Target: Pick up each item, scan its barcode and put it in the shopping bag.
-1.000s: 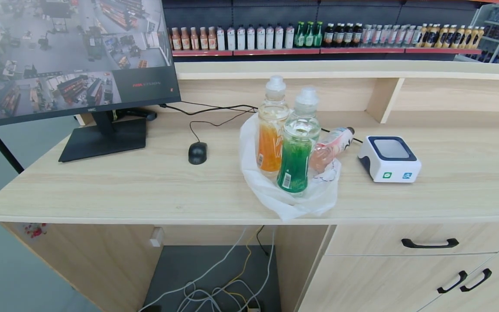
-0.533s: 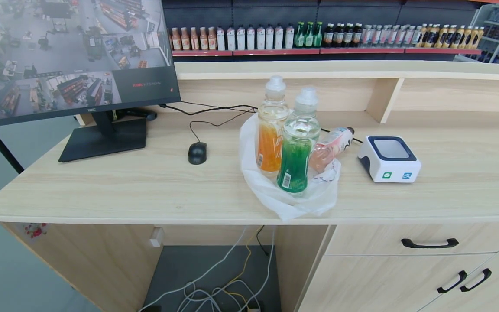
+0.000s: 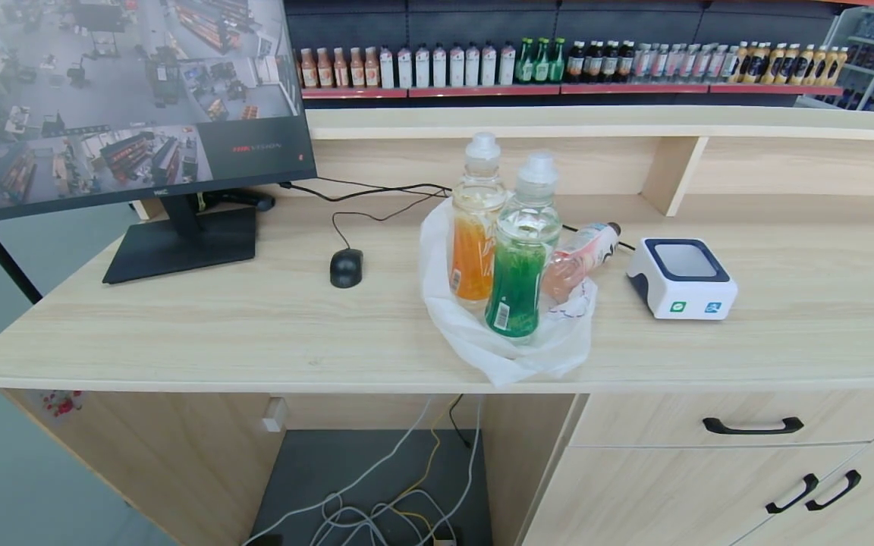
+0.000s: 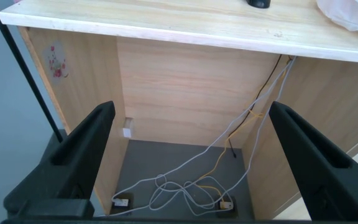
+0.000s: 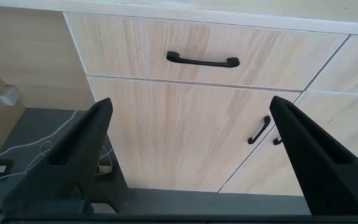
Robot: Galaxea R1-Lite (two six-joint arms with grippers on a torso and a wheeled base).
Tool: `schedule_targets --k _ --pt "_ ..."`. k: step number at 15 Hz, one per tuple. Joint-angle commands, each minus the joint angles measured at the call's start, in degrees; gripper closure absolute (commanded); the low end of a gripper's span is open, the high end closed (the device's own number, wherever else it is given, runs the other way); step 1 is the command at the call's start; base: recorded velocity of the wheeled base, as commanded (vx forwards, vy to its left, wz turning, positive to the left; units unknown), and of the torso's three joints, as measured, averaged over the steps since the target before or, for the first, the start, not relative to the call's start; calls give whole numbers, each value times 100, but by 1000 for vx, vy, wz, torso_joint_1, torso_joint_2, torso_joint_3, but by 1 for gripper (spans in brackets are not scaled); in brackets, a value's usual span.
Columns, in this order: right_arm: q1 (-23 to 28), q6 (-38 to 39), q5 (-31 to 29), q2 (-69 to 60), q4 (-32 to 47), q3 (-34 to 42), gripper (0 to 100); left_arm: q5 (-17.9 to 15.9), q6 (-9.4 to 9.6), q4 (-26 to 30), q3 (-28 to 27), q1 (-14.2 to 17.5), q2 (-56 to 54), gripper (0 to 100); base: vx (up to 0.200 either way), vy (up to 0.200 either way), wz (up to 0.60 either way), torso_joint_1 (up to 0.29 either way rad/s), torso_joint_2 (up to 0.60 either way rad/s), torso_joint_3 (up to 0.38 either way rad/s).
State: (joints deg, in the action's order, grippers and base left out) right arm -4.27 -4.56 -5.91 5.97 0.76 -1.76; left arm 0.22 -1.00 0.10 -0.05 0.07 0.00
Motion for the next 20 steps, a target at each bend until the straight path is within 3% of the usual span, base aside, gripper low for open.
schedule_targets --k 1,4,6,10,20 --pt "-22 52 -33 -61 -14 17 0 4 12 -1 -4 1 0 0 0 0 0 0 0 0" --pt "585 -71 -6 -79 12 9 0 4 12 -1 -4 1 0 0 0 0 0 0 0 0" --pt "268 -63 99 -316 12 9 0 4 -6 -1 5 1 0 0 0 0 0 0 0 0" --pt "330 -151 872 -395 -76 149 0 4 3 -1 -4 1 0 0 0 0 0 0 0 0" --pt "427 315 758 -597 -67 167 0 4 3 -1 5 1 0 0 0 0 0 0 0 0"
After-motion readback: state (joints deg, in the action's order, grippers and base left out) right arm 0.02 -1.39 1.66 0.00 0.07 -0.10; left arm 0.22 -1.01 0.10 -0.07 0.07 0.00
